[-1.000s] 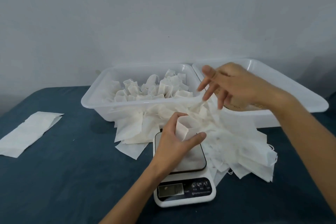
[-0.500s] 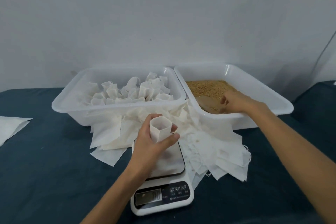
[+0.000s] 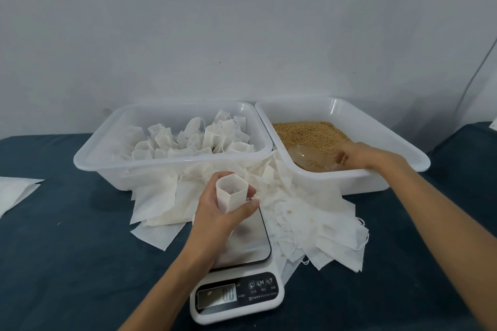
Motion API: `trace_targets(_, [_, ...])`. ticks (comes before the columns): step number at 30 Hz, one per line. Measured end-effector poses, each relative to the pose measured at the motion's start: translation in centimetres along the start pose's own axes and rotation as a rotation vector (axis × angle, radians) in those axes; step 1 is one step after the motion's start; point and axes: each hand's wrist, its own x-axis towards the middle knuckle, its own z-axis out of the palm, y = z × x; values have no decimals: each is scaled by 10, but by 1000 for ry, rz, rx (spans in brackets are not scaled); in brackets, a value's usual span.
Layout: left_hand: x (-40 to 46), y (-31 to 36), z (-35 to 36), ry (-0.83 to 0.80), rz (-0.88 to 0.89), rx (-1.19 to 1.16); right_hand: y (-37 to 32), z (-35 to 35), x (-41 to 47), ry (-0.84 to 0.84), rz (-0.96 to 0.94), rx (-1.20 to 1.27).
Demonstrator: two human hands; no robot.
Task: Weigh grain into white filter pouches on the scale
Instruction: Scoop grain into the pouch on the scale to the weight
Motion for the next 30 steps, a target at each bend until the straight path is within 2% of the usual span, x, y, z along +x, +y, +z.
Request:
trace_targets(2, [1,-1,-1,6,0,3,1,2,0,92,4,-8])
trace_targets(6, [3,-1,-2,24,1,6,1,4,-1,409,97,-21])
trace_targets(8, [3,-1,-3,25,2,8,2,7,1,483,153,-90])
trace_targets(11, [2,-1,-2,31,8,7,3,8,4,424,129,-196])
trace_targets(15, [3,-1,-3,38,8,11,0,7,10,274,-85,-125])
trace_targets(17, [4,-2,-3,37,5,17,-1,8,12,214,-134,-87])
trace_targets(21, [4,-2,-4,39,1,22,-1,9,11,247,-149,96])
trace_targets(25, [4,-2,-4,37,3,23,1,9,12,300,-173,120])
trace_targets(30, [4,-3,-5,38,0,24,6,9,12,274,-195,251])
